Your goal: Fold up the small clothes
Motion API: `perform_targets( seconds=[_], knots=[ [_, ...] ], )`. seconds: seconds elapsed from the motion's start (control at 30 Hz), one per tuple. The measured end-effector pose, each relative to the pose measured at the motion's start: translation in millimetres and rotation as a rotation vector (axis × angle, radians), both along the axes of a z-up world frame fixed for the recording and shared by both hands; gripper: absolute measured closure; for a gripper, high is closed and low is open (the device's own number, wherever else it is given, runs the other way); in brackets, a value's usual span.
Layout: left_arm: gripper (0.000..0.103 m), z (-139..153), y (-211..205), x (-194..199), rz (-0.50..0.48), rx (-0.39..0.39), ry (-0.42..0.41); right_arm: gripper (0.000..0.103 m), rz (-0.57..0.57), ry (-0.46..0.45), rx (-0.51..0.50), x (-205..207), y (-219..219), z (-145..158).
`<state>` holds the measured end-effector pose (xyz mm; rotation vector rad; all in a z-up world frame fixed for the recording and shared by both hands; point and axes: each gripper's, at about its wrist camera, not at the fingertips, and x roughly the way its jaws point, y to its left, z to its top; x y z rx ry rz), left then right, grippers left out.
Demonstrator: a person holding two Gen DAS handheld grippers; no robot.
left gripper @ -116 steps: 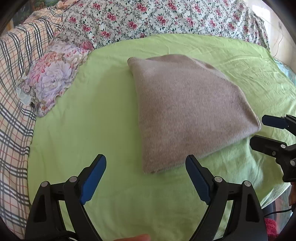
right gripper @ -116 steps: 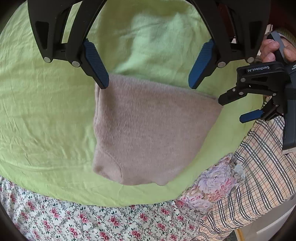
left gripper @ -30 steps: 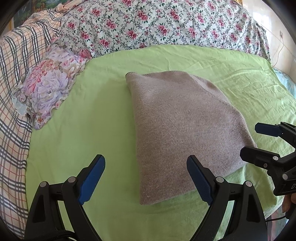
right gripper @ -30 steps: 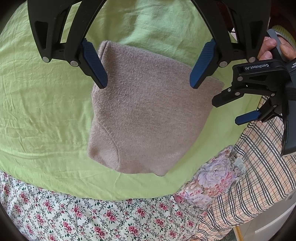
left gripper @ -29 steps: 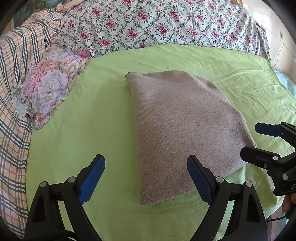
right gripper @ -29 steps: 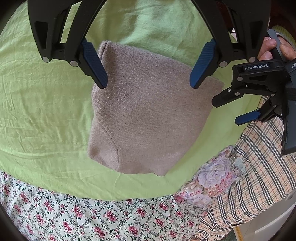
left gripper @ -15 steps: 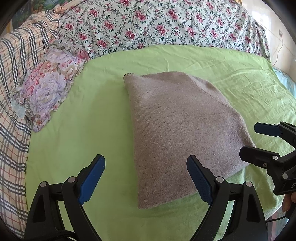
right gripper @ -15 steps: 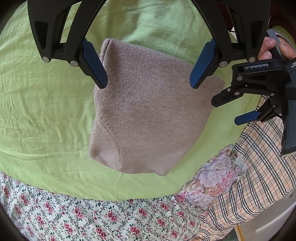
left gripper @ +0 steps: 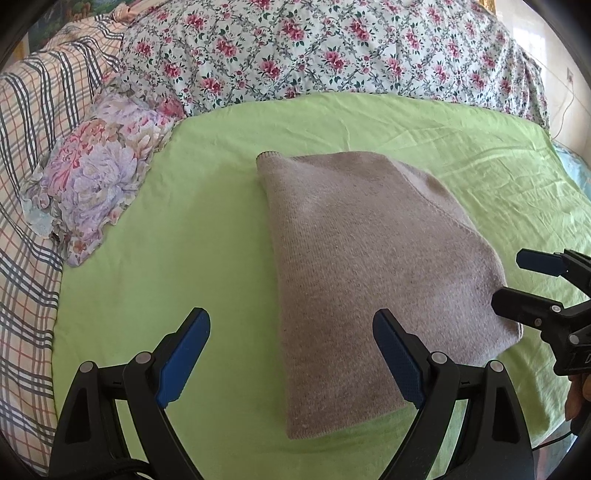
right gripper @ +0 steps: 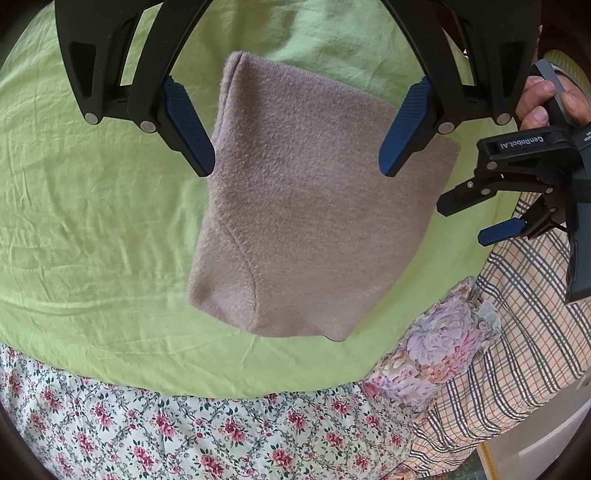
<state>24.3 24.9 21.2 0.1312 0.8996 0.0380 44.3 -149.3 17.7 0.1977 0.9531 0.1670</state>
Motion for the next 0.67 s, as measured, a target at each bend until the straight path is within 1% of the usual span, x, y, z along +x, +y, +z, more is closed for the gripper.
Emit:
perform_targets(
  seconds=[0.37, 0.67],
  knots=[
    [0.013, -5, -1, 9, 0.002, -0.005, 0.025, 0.012, 0.002, 0.013, 0.013, 8, -7, -5],
    [0.013, -4, -2, 12, -0.008, 0.006, 0.015, 0.012, 0.003, 0.016, 0.025, 13, -6, -6]
  ],
)
